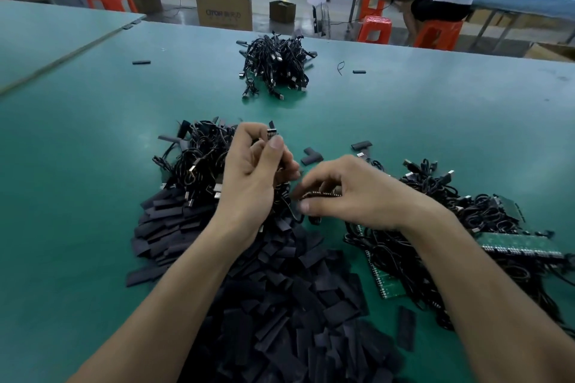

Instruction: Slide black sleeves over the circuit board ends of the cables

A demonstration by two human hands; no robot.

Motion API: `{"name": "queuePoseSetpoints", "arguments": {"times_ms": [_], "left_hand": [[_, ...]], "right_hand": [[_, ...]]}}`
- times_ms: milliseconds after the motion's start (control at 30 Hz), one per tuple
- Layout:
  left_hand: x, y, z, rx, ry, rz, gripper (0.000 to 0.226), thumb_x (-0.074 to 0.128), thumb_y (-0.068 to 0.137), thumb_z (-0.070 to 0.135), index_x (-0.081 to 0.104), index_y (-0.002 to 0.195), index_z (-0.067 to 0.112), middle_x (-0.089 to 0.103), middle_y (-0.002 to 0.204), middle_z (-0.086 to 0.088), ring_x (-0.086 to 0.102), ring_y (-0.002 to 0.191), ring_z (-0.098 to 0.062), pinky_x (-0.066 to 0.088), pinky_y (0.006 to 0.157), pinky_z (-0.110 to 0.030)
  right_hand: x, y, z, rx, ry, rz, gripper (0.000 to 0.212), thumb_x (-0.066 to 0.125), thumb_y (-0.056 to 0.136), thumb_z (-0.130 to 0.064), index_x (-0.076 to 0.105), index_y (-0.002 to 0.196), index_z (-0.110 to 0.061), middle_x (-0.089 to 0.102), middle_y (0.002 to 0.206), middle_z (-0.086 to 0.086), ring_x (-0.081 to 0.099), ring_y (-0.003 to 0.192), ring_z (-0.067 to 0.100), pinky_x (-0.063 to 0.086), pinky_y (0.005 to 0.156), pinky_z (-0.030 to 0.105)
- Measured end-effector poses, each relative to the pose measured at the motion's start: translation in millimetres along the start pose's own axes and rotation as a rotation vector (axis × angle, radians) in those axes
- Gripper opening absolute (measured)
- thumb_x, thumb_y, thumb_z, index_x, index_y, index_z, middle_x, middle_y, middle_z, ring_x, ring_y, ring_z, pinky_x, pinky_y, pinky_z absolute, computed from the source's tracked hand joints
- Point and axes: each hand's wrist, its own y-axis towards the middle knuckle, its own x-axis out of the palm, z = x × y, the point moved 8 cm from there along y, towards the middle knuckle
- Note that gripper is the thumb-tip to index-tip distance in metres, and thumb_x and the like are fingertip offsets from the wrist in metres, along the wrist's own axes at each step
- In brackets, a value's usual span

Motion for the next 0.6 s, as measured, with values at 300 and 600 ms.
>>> {"name": "queuePoseSetpoints", "arguments": {"times_ms": [300, 600], "left_hand": [[-45, 8, 18, 0.112, -0.26, 0.327, 0.015, 0.036, 0.109, 0.013, 0.039, 0.096, 0.018, 0.048, 0.075, 0.001, 0.048, 0.065, -0.011, 0.046, 0.065, -0.023], [-33, 3, 17, 0.056, -0.317, 0.319, 0.024, 0.035, 0.109, 0.011, 0.037, 0.086, 0.018, 0.04, 0.064, 0.007, 0.035, 0.056, -0.009, 0.036, 0.053, -0.021]], "right_hand": [[-2, -11, 9, 0.215, -0.324, -0.038, 0.019, 0.052, 0.095, -0.033, 0.068, 0.104, -0.034, 0.059, 0.086, -0.015, 0.056, 0.072, 0.003, 0.05, 0.075, 0.034], [-38, -15, 8, 0.307, -0.404, 0.155, 0.013, 0.056, 0.089, -0.03, 0.069, 0.084, -0.031, 0.067, 0.098, -0.003, 0.061, 0.09, 0.017, 0.054, 0.082, 0.038]]}}
